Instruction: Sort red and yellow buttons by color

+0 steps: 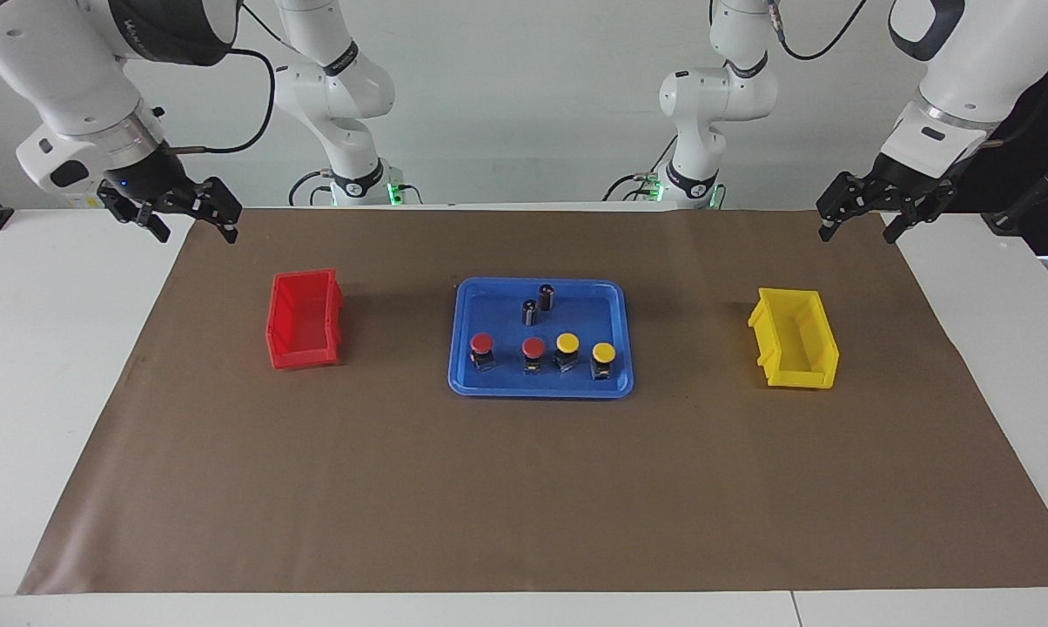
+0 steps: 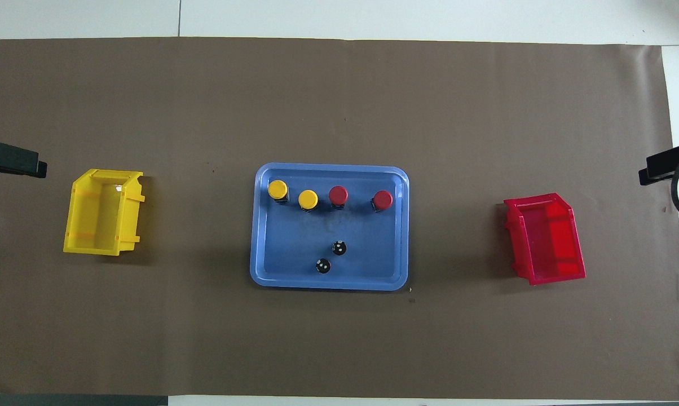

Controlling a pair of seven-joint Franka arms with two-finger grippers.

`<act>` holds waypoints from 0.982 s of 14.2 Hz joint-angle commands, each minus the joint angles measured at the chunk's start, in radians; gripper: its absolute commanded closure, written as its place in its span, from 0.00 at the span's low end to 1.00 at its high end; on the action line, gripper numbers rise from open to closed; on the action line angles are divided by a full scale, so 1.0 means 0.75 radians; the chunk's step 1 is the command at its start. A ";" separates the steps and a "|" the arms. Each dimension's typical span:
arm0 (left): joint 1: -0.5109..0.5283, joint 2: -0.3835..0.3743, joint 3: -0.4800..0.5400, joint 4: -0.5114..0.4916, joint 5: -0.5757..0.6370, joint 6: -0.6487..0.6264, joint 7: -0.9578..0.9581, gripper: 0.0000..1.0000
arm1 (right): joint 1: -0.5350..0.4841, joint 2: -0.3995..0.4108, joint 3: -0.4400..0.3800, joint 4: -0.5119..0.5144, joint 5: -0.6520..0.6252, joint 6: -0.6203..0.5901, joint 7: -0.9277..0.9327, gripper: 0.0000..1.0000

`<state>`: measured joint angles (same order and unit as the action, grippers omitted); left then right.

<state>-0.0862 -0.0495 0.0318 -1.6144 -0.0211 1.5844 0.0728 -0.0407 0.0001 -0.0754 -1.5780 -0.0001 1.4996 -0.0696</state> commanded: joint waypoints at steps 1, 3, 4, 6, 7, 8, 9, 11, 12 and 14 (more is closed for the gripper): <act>-0.004 -0.030 0.007 -0.028 0.020 0.006 0.005 0.00 | -0.001 -0.027 0.002 -0.027 -0.014 0.001 -0.020 0.00; -0.004 -0.030 0.007 -0.028 0.020 0.006 0.005 0.00 | -0.001 -0.027 0.002 -0.029 -0.014 0.001 -0.020 0.00; -0.004 -0.030 0.007 -0.028 0.020 0.006 0.005 0.00 | -0.001 -0.027 0.002 -0.031 -0.014 -0.001 -0.018 0.00; -0.002 -0.030 0.007 -0.032 0.020 0.006 0.011 0.00 | -0.001 -0.029 0.002 -0.033 -0.012 -0.011 -0.014 0.00; 0.002 -0.034 0.009 -0.038 0.020 0.002 0.026 0.00 | -0.001 -0.031 0.002 -0.033 -0.012 -0.011 -0.011 0.00; 0.004 -0.036 0.009 -0.038 0.020 -0.004 0.026 0.00 | -0.001 -0.031 0.002 -0.035 -0.012 -0.011 -0.011 0.00; 0.002 -0.040 0.009 -0.046 0.020 -0.002 0.026 0.00 | -0.001 -0.031 0.002 -0.035 -0.012 -0.009 -0.009 0.00; 0.002 -0.046 0.009 -0.056 0.022 0.002 0.022 0.00 | -0.001 -0.031 0.002 -0.035 -0.012 0.001 -0.009 0.00; 0.002 -0.048 0.009 -0.060 0.020 0.002 0.020 0.00 | 0.001 -0.031 0.002 -0.035 -0.012 0.005 -0.007 0.00; 0.002 -0.051 0.011 -0.067 0.020 0.006 0.020 0.00 | 0.001 -0.031 0.002 -0.035 -0.006 0.003 -0.015 0.00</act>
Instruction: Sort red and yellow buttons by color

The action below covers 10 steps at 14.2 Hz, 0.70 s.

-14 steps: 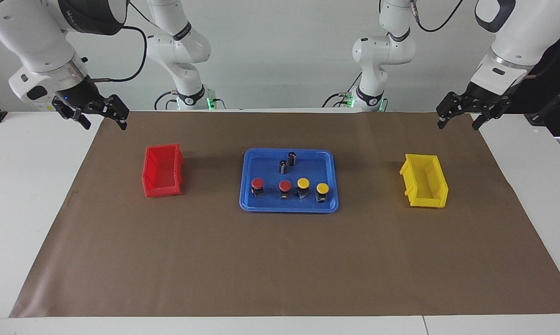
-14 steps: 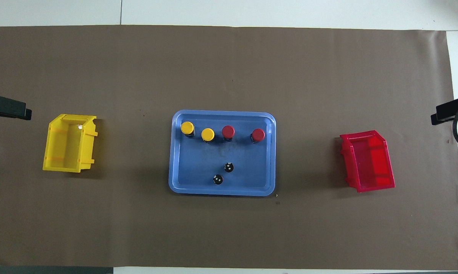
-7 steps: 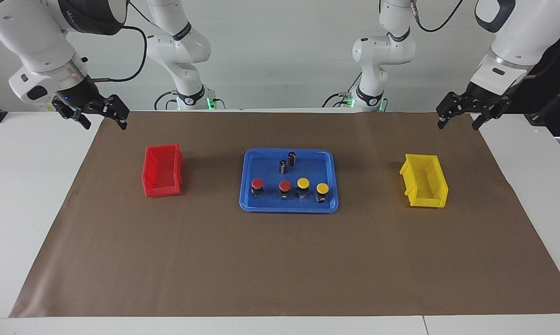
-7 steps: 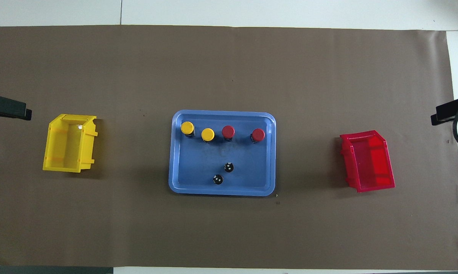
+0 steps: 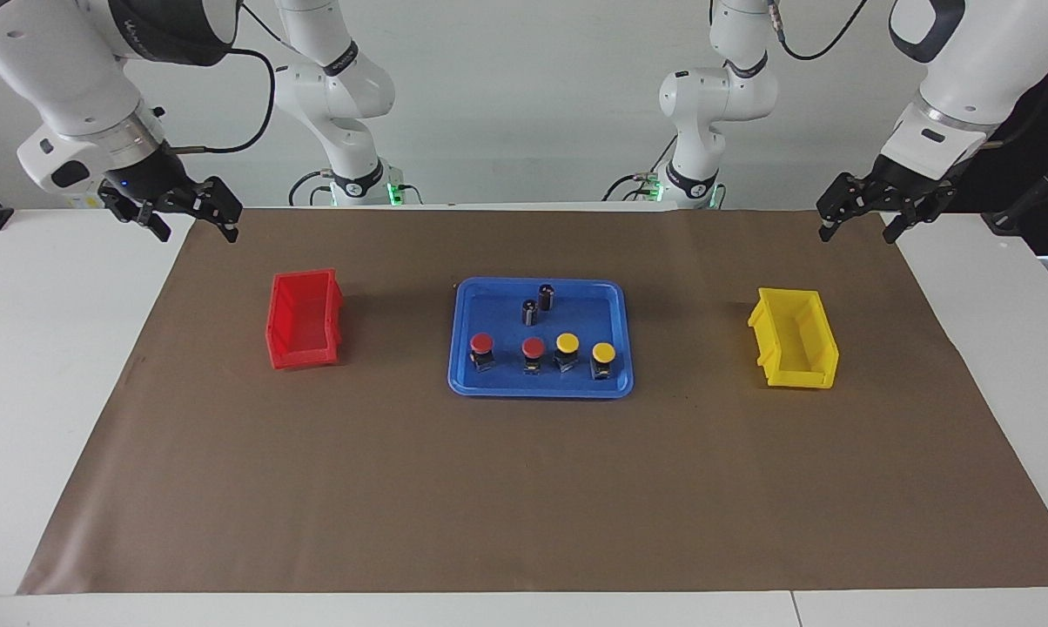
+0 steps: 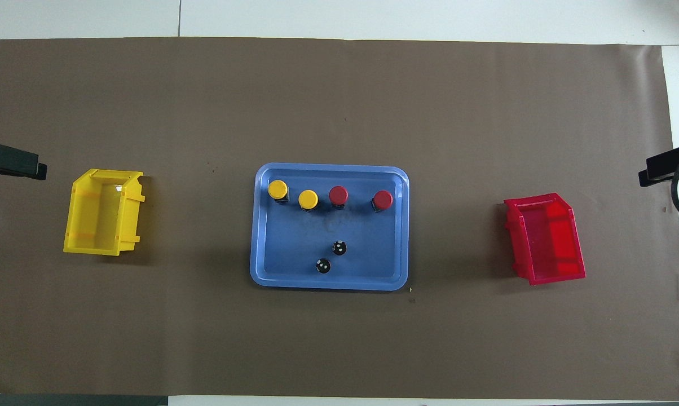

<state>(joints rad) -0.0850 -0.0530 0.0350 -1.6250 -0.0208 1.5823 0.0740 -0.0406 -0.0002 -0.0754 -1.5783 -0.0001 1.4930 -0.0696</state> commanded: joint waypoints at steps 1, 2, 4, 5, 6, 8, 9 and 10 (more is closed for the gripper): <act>0.001 -0.046 0.007 -0.052 0.020 0.009 0.012 0.00 | 0.003 -0.026 0.004 -0.031 -0.002 0.024 -0.012 0.00; 0.001 -0.046 0.007 -0.054 0.022 0.009 0.008 0.00 | 0.013 -0.024 0.004 -0.031 -0.012 0.016 -0.013 0.00; 0.001 -0.046 0.007 -0.054 0.022 0.009 0.008 0.00 | 0.046 -0.006 0.002 -0.015 -0.014 0.014 -0.009 0.00; 0.001 -0.046 0.007 -0.057 0.022 0.009 0.008 0.00 | 0.072 0.022 0.004 0.032 -0.012 0.010 -0.003 0.00; 0.001 -0.048 0.007 -0.059 0.022 0.009 0.008 0.00 | 0.127 0.063 0.004 0.089 -0.012 0.004 0.029 0.00; 0.001 -0.048 0.007 -0.059 0.022 0.009 0.010 0.00 | 0.223 0.147 0.004 0.173 -0.002 0.003 0.182 0.00; 0.001 -0.048 0.007 -0.059 0.022 0.009 0.010 0.00 | 0.293 0.190 0.010 0.188 -0.002 0.018 0.233 0.00; 0.001 -0.048 0.007 -0.061 0.022 0.009 0.010 0.00 | 0.368 0.235 0.013 0.220 -0.002 0.056 0.289 0.00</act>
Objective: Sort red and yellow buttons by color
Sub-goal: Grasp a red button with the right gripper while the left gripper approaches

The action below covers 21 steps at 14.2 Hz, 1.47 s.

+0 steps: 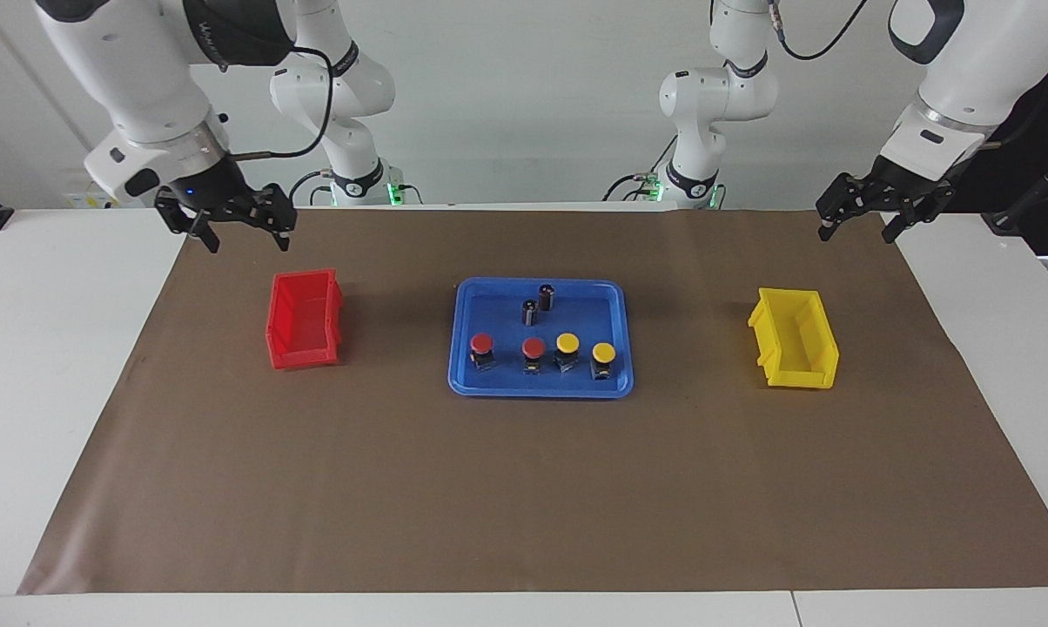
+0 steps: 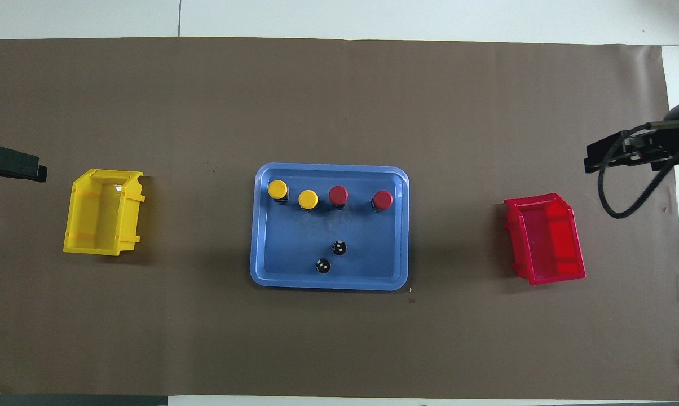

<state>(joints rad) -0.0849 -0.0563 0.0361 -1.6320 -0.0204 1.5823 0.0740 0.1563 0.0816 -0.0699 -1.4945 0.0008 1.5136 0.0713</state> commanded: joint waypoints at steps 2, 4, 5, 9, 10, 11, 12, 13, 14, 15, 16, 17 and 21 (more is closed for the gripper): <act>0.001 -0.044 0.005 -0.049 0.021 0.005 0.012 0.00 | 0.235 0.214 0.009 0.129 0.011 0.168 0.331 0.00; 0.001 -0.044 0.005 -0.051 0.021 0.007 0.008 0.00 | 0.345 0.302 0.013 0.125 0.034 0.382 0.459 0.00; 0.001 -0.044 0.005 -0.051 0.021 0.007 0.008 0.00 | 0.400 0.339 0.011 0.107 0.034 0.472 0.514 0.00; 0.001 -0.054 0.005 -0.070 0.021 0.009 -0.035 0.00 | 0.464 0.378 0.013 -0.166 0.019 0.791 0.555 0.00; 0.001 -0.054 0.005 -0.074 0.021 0.009 -0.035 0.00 | 0.471 0.364 0.013 -0.248 0.019 0.835 0.555 0.00; 0.001 -0.056 0.005 -0.074 0.023 0.009 -0.035 0.00 | 0.485 0.341 0.013 -0.318 0.019 0.859 0.551 0.00; 0.001 -0.058 0.005 -0.074 0.023 0.009 -0.037 0.00 | 0.495 0.333 0.013 -0.359 0.021 0.890 0.547 0.00; 0.001 -0.058 0.005 -0.076 0.023 0.013 -0.035 0.00 | 0.495 0.333 0.015 -0.382 0.023 0.898 0.547 0.00; 0.001 -0.058 0.005 -0.090 0.023 0.026 -0.037 0.00 | 0.499 0.335 0.018 -0.390 0.032 0.907 0.549 0.00; 0.001 -0.062 0.005 -0.102 0.023 0.044 -0.039 0.00 | 0.513 0.337 0.022 -0.406 0.034 0.923 0.557 0.00; 0.001 -0.068 0.005 -0.119 0.023 0.056 -0.049 0.00 | 0.532 0.335 0.022 -0.439 0.036 0.957 0.555 0.00; 0.001 -0.070 0.005 -0.129 0.023 0.068 -0.070 0.00 | 0.536 0.333 0.022 -0.472 0.036 0.972 0.547 0.01; 0.001 -0.070 0.003 -0.133 0.023 0.073 -0.074 0.00 | 0.526 0.325 0.022 -0.496 0.052 0.968 0.492 0.10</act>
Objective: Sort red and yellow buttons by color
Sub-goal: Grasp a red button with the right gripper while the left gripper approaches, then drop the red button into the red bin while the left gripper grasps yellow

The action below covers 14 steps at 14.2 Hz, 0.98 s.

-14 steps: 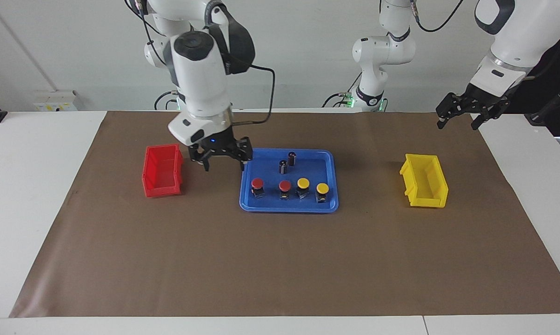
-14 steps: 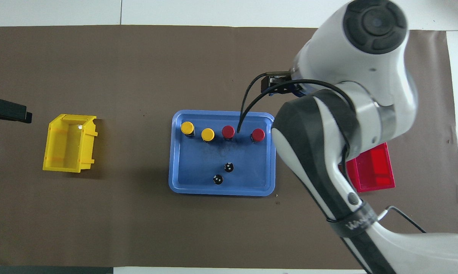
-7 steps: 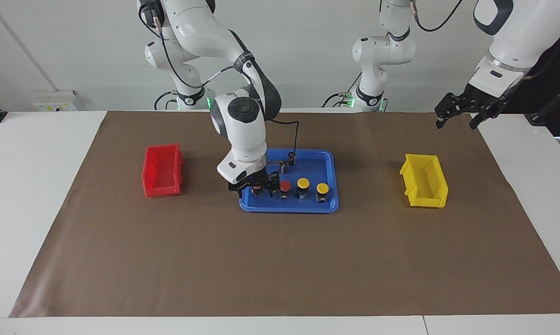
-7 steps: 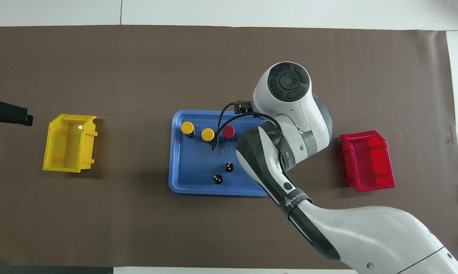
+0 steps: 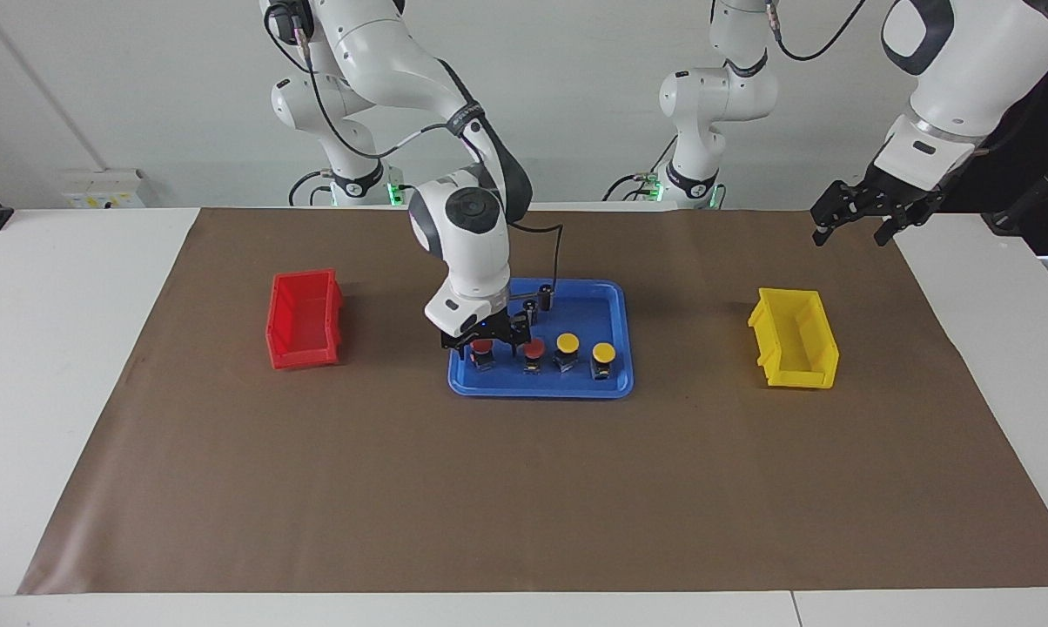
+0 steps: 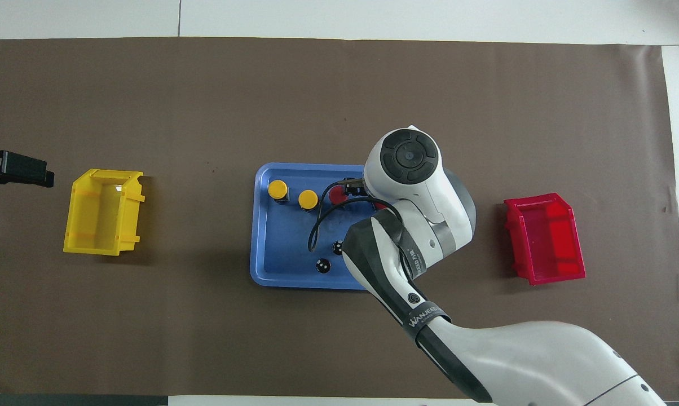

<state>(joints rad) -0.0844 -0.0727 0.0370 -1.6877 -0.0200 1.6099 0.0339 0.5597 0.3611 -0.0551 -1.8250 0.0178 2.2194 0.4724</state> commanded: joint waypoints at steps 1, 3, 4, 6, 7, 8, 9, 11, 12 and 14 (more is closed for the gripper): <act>-0.002 -0.048 0.000 -0.063 0.023 0.036 -0.021 0.00 | -0.012 -0.048 0.002 -0.056 0.048 0.023 -0.043 0.10; -0.008 -0.044 0.000 -0.063 0.023 0.054 -0.035 0.00 | -0.014 -0.050 0.002 -0.056 0.054 0.017 -0.045 0.16; -0.014 -0.042 -0.002 -0.063 0.023 0.064 -0.063 0.00 | -0.014 -0.050 0.004 -0.056 0.056 0.013 -0.045 0.20; -0.020 -0.036 -0.012 -0.077 0.023 0.101 -0.108 0.01 | -0.014 -0.052 0.004 -0.056 0.058 -0.002 -0.049 0.30; -0.020 -0.038 -0.029 -0.091 0.023 0.117 -0.115 0.01 | -0.016 -0.052 0.004 -0.056 0.060 -0.016 -0.069 0.33; -0.020 -0.036 -0.043 -0.108 0.023 0.134 -0.145 0.01 | -0.016 -0.052 0.004 -0.056 0.062 -0.020 -0.076 0.33; -0.020 -0.034 -0.061 -0.114 0.023 0.146 -0.184 0.01 | -0.016 -0.054 0.004 -0.060 0.062 -0.022 -0.078 0.35; -0.023 -0.020 -0.121 -0.116 0.023 0.171 -0.306 0.01 | -0.016 -0.060 0.004 -0.072 0.064 -0.024 -0.082 0.44; -0.023 -0.003 -0.161 -0.118 0.023 0.187 -0.378 0.02 | -0.016 -0.062 0.004 -0.078 0.064 -0.024 -0.094 0.49; -0.023 0.039 -0.264 -0.136 0.023 0.256 -0.560 0.03 | -0.018 -0.066 0.004 -0.091 0.064 -0.024 -0.106 0.64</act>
<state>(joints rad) -0.0932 -0.0627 -0.1112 -1.7645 -0.0201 1.7434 -0.2751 0.5573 0.3453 -0.0577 -1.8527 0.0470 2.2018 0.4258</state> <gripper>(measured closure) 0.026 0.493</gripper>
